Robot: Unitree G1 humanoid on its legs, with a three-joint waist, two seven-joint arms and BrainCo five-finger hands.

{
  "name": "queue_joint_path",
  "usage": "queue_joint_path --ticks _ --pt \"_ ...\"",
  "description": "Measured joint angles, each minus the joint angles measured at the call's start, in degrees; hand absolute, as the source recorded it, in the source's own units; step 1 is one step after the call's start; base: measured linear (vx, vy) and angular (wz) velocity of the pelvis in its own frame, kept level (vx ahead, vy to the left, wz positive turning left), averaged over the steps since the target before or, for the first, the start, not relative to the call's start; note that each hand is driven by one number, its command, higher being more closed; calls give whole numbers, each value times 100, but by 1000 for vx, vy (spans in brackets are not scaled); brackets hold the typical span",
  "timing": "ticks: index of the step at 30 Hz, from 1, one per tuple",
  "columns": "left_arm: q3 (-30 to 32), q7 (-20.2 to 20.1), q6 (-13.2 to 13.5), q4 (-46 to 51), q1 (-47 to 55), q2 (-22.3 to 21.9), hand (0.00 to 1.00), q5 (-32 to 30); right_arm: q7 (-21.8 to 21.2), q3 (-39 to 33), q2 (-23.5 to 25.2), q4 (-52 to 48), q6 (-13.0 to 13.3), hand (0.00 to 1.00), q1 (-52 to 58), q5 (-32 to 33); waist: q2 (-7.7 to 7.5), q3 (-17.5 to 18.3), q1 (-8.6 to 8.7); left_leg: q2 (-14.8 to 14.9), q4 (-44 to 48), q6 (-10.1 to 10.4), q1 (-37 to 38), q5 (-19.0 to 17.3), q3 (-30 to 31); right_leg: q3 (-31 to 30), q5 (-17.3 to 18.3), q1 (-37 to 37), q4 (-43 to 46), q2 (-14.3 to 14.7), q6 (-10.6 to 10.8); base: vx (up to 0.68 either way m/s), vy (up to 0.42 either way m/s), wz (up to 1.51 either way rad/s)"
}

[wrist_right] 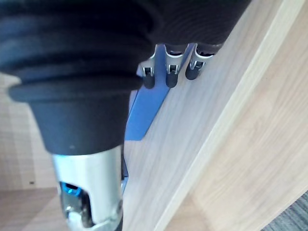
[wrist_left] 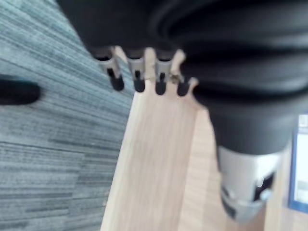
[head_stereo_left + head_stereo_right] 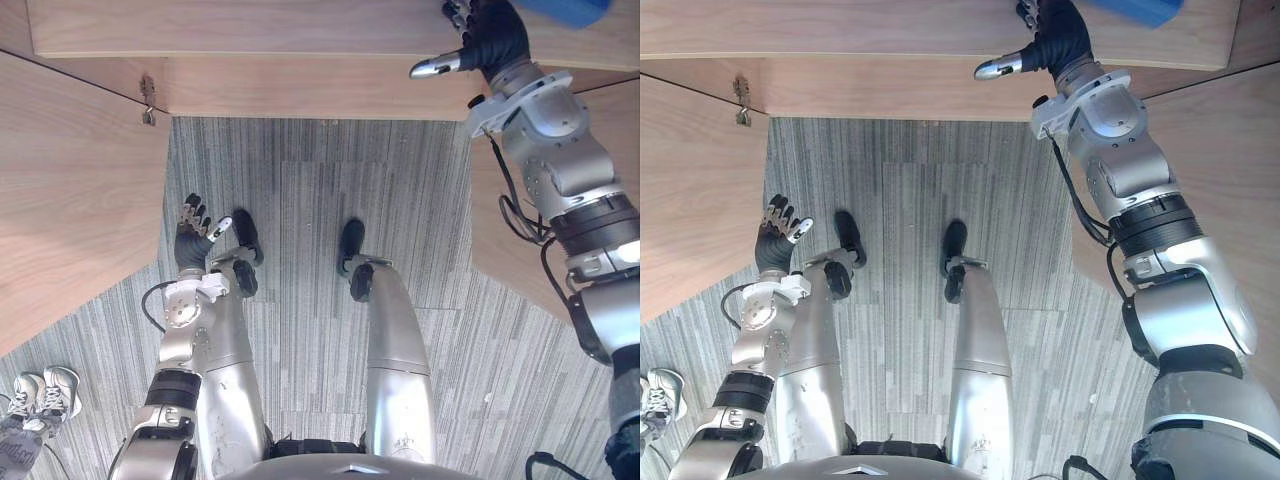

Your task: Walk over to the cabinet, pick up the folder, carry it to the office cabinet, place the folder inside the office cabinet, then close the office cabinet door

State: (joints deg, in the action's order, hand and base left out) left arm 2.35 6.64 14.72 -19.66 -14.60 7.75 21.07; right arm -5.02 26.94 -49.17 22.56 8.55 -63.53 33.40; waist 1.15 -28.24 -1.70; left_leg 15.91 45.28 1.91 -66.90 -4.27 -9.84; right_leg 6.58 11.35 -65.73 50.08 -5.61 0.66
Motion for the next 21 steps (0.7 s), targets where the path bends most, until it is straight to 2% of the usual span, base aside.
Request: queue_joint_path --ticks 6,8,10,12,13,17,18,20,21 --pt "-17 -96 -9 13 -40 25 0 0 20 -22 -88 -266 -5 0 194 -921 0 0 -22 10 -72 -27 65 18 -106 -82 -132 27 -135 7 10 -4 5 -5" --pt "2 -107 -16 56 -42 27 0 0 14 -42 -85 -466 -8 0 436 -1011 0 0 -25 4 -131 -35 135 23 -138 -100 -152 81 -204 7 22 -9 1 -4" --pt "11 -132 -16 115 -45 25 0 0 13 -245 -51 -653 -6 0 742 -1040 0 0 -22 -2 -215 -57 198 42 -151 -89 -172 156 -297 10 41 0 0 0" --pt "20 -175 -17 114 -43 22 0 0 63 -793 116 -855 7 0 1114 -1057 -7 10 -21 -4 -250 -63 210 51 -168 -82 -185 177 -345 6 45 0 0 0" --pt "36 -184 -23 112 -43 19 0 0 133 -1142 308 -957 17 100 1269 -1114 -7 10 -12 -6 -251 -63 208 51 -171 -83 -194 177 -352 5 35 0 0 0" --pt "211 -119 -37 114 -60 -75 0 -112 996 -2460 1377 -1525 171 100 1779 -1609 -7 10 15 -14 -277 -64 211 53 -178 -85 -198 177 -374 3 36 0 0 0" --pt "239 -92 -38 114 -65 -106 0 -119 1091 -2607 1519 -1570 196 100 1811 -1650 -7 10 19 -14 -281 -65 212 55 -177 -85 -198 177 -375 3 36 0 0 0" --pt "262 47 -54 103 -150 -182 0 -251 1666 -3056 2059 -1736 269 100 1894 -2114 -7 10 29 -30 -329 -72 217 83 -177 -84 -204 172 -382 -3 29 -3 -5 2" --pt "265 68 -58 100 -191 -207 0 -288 1761 -3126 2150 -1735 270 100 1894 -2197 -7 10 27 -38 -346 -73 221 95 -177 -84 -207 171 -386 -6 29 -10 -11 4"
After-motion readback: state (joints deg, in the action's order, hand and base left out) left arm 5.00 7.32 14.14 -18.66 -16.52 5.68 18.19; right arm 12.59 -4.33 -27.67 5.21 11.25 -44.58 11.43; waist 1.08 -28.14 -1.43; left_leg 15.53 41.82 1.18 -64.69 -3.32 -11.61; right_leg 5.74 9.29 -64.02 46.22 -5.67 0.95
